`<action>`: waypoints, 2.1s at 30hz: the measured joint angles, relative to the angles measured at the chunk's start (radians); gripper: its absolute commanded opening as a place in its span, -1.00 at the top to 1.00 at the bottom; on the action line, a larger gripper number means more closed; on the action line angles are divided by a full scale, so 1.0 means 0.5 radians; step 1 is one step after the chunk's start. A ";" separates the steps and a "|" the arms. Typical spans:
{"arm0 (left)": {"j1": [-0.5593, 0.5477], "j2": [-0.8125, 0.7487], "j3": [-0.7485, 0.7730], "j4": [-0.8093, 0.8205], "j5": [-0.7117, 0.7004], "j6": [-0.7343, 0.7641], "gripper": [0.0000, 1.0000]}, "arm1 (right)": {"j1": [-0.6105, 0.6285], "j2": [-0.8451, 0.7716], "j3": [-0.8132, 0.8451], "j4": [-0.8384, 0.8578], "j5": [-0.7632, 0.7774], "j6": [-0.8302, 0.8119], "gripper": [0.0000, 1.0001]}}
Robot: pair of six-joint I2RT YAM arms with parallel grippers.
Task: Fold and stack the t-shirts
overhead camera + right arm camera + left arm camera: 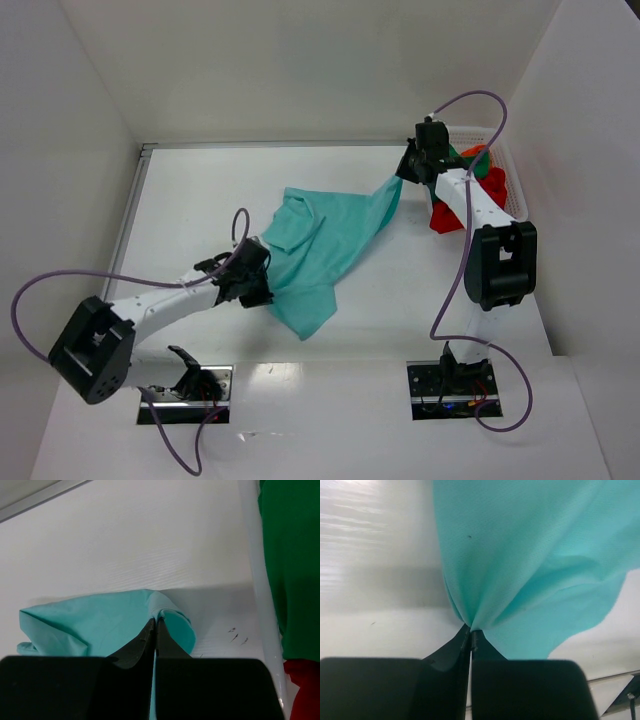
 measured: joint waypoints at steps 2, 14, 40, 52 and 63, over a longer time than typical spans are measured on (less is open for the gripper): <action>0.003 -0.112 0.067 -0.123 -0.056 0.044 1.00 | 0.000 0.000 0.000 -0.001 0.008 0.000 1.00; 0.636 -0.608 1.037 -0.259 -0.254 0.722 1.00 | 0.000 -0.284 0.146 -0.120 0.040 -0.008 1.00; 0.842 -1.161 2.181 -0.446 -0.294 1.170 1.00 | 0.000 -1.998 0.504 -0.466 -0.172 -0.057 1.00; 0.794 -0.998 1.579 -0.192 -0.558 1.121 1.00 | 0.000 -1.711 0.008 -0.263 -0.151 -0.034 1.00; 0.856 -0.399 0.746 0.030 -0.642 0.809 1.00 | 0.000 -0.723 -0.672 0.185 -0.194 0.111 1.00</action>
